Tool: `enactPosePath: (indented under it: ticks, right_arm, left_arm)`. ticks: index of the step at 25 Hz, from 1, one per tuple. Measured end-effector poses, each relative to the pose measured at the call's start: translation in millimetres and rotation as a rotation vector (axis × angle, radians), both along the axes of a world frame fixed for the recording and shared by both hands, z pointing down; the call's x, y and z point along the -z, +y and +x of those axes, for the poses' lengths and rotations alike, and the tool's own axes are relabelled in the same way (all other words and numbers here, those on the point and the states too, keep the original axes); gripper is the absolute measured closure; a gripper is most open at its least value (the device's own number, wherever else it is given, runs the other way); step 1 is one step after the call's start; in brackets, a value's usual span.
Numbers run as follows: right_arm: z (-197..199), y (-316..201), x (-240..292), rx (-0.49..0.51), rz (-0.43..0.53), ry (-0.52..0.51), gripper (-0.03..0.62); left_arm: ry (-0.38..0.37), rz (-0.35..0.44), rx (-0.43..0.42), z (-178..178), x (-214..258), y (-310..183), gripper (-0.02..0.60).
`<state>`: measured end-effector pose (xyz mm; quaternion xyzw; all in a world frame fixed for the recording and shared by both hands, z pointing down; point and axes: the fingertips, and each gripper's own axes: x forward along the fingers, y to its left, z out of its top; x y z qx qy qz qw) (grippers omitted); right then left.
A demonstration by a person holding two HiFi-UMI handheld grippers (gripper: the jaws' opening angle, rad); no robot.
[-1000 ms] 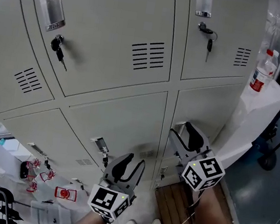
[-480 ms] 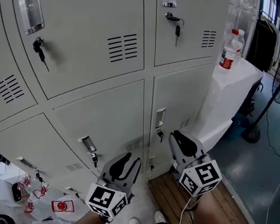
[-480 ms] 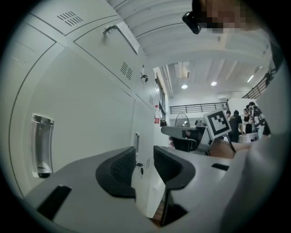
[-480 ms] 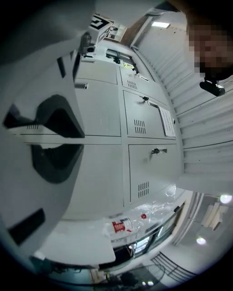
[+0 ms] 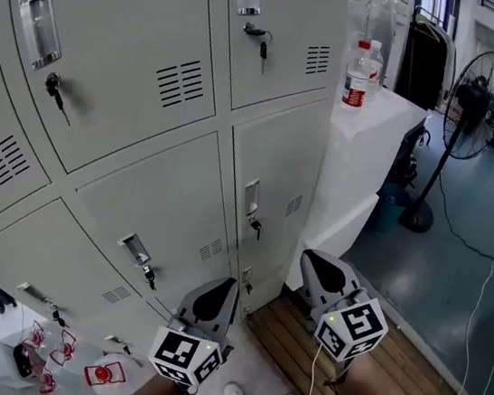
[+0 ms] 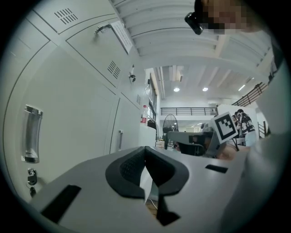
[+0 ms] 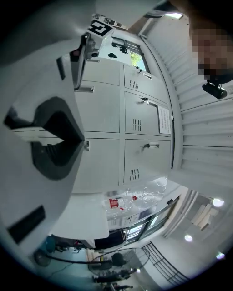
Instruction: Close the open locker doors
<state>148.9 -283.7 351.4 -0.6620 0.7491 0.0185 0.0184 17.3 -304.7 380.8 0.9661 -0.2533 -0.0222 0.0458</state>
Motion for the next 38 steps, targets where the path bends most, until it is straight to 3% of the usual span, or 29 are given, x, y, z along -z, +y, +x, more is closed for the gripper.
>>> enactPosePath:
  ticks: [9, 17, 22, 28, 33, 38]
  right_arm:
    - [25, 71, 1, 0.046, 0.003, 0.006, 0.594]
    - [55, 180, -13, 0.192, 0.004, 0.018, 0.594]
    - [57, 233, -18, 0.291, 0.002, -0.011, 0.594]
    - [24, 260, -14, 0.407, 0.011, -0.045, 0.594]
    - [-29, 263, -17, 0.508, 0.0, -0.064, 0.594]
    - [-74, 268, -20, 0.541, -0.015, -0.074, 0.594]
  left_arm:
    - [-0.014, -0.001, 0.061, 24, -2, 68, 0.58]
    - [-0.042, 0.007, 0.209, 56, -14, 190, 0.578]
    - [-0.068, 0.001, 0.312, 55, -18, 260, 0.578]
    - [-0.069, 0.019, 0.469, 10, -3, 301, 0.578]
    - [-0.074, 0.001, 0.6, -48, -5, 324, 0.578]
    - [-0.061, -0.031, 0.658, -97, -12, 336, 0.578]
